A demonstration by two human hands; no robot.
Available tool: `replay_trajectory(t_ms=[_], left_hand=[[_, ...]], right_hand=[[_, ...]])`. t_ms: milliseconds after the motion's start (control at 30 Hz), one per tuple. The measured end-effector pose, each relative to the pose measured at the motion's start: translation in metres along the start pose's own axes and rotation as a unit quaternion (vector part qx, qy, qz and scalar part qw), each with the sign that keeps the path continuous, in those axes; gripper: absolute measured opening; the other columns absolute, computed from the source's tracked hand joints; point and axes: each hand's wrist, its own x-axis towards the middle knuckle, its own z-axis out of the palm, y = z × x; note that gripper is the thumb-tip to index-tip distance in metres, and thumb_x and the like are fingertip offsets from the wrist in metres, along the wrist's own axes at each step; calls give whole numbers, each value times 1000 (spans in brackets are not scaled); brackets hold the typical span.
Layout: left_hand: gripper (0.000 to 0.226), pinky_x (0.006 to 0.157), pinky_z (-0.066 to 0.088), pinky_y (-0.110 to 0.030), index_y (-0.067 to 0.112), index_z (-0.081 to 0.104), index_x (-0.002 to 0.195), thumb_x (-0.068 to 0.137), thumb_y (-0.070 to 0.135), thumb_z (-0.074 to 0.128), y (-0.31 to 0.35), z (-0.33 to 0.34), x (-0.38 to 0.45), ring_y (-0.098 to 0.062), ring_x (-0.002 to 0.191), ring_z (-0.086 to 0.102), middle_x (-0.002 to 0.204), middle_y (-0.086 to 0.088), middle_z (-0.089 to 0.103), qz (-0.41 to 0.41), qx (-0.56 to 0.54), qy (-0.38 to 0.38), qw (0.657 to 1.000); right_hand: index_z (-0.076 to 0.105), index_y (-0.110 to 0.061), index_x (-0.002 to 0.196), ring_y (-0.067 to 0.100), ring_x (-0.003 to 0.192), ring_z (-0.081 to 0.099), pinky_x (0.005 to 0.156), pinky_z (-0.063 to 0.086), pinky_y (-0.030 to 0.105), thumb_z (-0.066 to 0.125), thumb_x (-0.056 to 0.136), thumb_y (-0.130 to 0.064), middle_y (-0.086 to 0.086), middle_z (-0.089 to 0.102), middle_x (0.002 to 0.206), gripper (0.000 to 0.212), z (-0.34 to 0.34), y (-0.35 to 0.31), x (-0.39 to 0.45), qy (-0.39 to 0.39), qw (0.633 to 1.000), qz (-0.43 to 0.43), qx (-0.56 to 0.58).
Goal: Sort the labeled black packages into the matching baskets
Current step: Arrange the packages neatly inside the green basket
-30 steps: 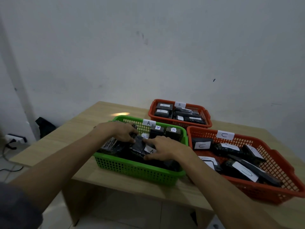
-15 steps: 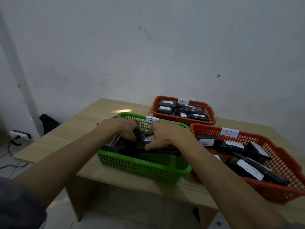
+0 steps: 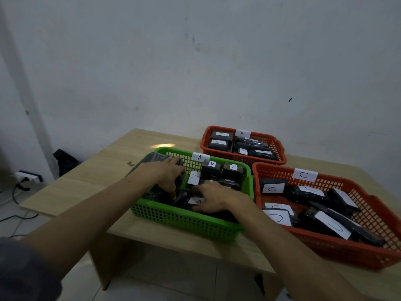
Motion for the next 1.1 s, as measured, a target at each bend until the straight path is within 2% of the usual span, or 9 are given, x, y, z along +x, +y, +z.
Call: replay_trajectory(t_ms=[133, 300, 467, 600, 733, 800, 933, 1000, 1100], left_hand=[[107, 118, 16, -52, 25, 14, 155, 73, 48, 80, -2, 1, 1, -31, 150, -8, 163, -7, -17, 0, 1, 1, 1000], [109, 118, 15, -53, 26, 16, 155, 71, 51, 80, 0, 0, 2, -32, 150, -8, 163, -6, -17, -8, 4, -3, 1000], [110, 118, -6, -55, 25, 16, 155, 70, 62, 75, 2, 6, 1, -33, 148, -16, 163, -12, -14, -1, 59, 27, 998], [105, 113, -17, -55, 29, 26, 152, 66, 69, 72, 10, 6, 6, -32, 148, -15, 164, -9, -3, 41, 69, 39, 996], [95, 113, -14, -65, 32, 40, 146, 64, 67, 75, 21, 10, 13, -34, 148, -16, 163, -4, 16, 62, 82, 7, 995], [89, 112, -13, -67, 32, 44, 144, 66, 63, 75, 24, 15, 18, -36, 146, -21, 163, -4, 17, 59, 95, 0, 994], [78, 111, -12, -69, 32, 48, 140, 71, 54, 76, 24, 23, 22, -37, 144, -27, 163, -7, 13, 50, 104, -7, 993], [80, 112, 0, -71, 27, 47, 141, 71, 51, 78, 22, 24, 21, -38, 143, -29, 164, -10, 4, 35, 85, -15, 996], [92, 118, -2, -61, 24, 37, 148, 71, 56, 77, 21, 20, 17, -35, 147, -18, 164, -10, 4, 62, 80, 15, 995]], right_hand=[[38, -25, 144, 29, 123, 47, 100, 45, 47, 65, 87, -56, 11, 46, 132, 70, 13, 8, -1, 14, 998, 18, 50], [31, -22, 141, 32, 128, 40, 103, 41, 51, 67, 90, -48, 14, 41, 136, 68, 20, 7, -4, 4, 996, 27, 88], [26, -25, 150, 29, 133, 43, 109, 40, 49, 73, 84, -48, 10, 40, 147, 84, 0, 7, -11, -16, 994, 33, 99], [35, -27, 149, 26, 127, 51, 103, 46, 46, 83, 74, -38, 0, 49, 145, 89, -45, 17, -24, -109, 990, 88, 29], [53, -19, 137, 26, 114, 58, 87, 51, 38, 83, 75, -38, 2, 59, 131, 71, -51, 21, -34, -159, 977, 126, -59], [55, -18, 136, 25, 113, 59, 85, 52, 37, 80, 79, -37, 2, 60, 130, 65, -42, 23, -36, -152, 979, 127, -54], [56, -19, 134, 25, 112, 59, 94, 52, 43, 77, 82, -35, 2, 61, 129, 58, -33, 22, -34, -153, 979, 123, -61], [57, -19, 133, 25, 111, 60, 95, 52, 44, 77, 83, -35, 2, 61, 128, 56, -33, 21, -34, -161, 977, 124, -62], [56, -19, 133, 23, 109, 61, 94, 53, 44, 74, 84, -36, 2, 62, 126, 55, -35, 20, -36, -167, 977, 119, -58]])
